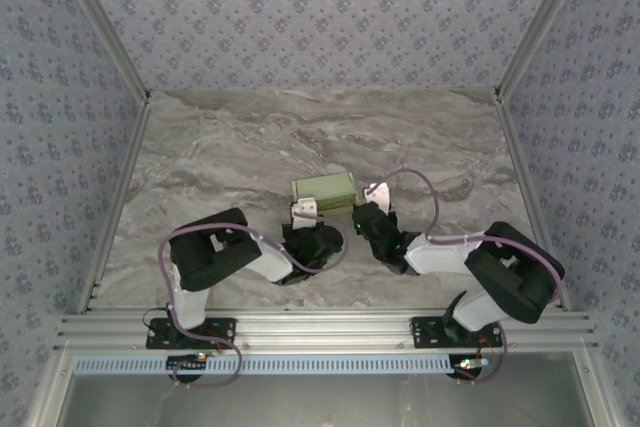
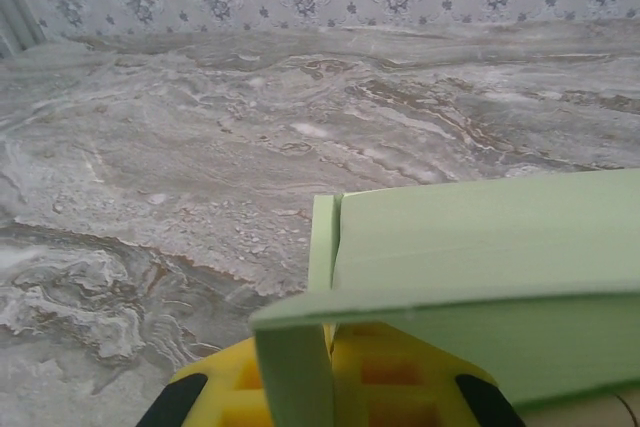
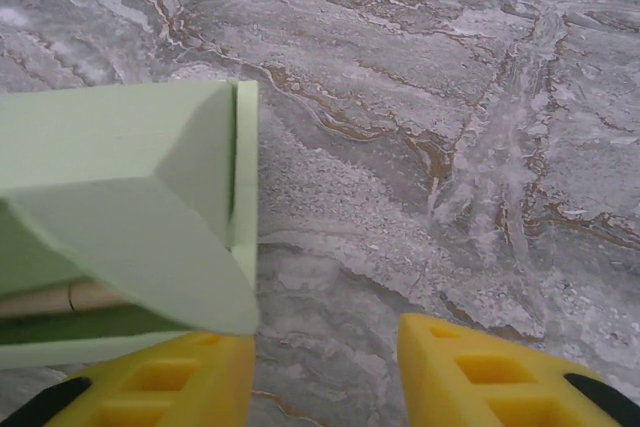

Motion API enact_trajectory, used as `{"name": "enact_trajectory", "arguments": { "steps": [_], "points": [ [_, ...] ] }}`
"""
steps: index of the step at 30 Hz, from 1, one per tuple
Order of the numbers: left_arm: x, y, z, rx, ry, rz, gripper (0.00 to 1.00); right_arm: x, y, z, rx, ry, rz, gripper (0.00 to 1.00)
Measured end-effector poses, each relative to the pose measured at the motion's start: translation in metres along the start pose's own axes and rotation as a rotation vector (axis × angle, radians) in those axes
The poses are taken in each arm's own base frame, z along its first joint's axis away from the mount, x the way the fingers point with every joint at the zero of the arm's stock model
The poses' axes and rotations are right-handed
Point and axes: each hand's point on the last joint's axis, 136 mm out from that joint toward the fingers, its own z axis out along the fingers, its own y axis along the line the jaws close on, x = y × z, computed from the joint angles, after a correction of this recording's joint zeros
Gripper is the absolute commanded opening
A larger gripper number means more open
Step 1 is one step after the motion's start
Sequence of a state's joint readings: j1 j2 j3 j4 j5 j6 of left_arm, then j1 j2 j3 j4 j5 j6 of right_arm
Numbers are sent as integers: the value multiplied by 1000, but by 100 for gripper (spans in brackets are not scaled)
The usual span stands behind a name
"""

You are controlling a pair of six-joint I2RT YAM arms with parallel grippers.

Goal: Fold the paper box

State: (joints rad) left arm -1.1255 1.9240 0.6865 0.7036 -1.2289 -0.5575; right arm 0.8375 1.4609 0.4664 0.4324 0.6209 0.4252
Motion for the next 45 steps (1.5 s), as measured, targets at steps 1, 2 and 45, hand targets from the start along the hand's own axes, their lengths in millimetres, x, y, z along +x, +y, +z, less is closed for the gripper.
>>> {"name": "enact_trajectory", "arguments": {
  "steps": [1,2,45],
  "points": [
    [0,1,0,-3,0,5,0,0,1,0,-6,2,-3,47],
    [1,1,0,-5,1,10,0,0,1,-1,-13,3,-6,48],
    [-9,5,-5,14,32,69,16,-41,35,42,-320,439,34,59]
  ]
}}
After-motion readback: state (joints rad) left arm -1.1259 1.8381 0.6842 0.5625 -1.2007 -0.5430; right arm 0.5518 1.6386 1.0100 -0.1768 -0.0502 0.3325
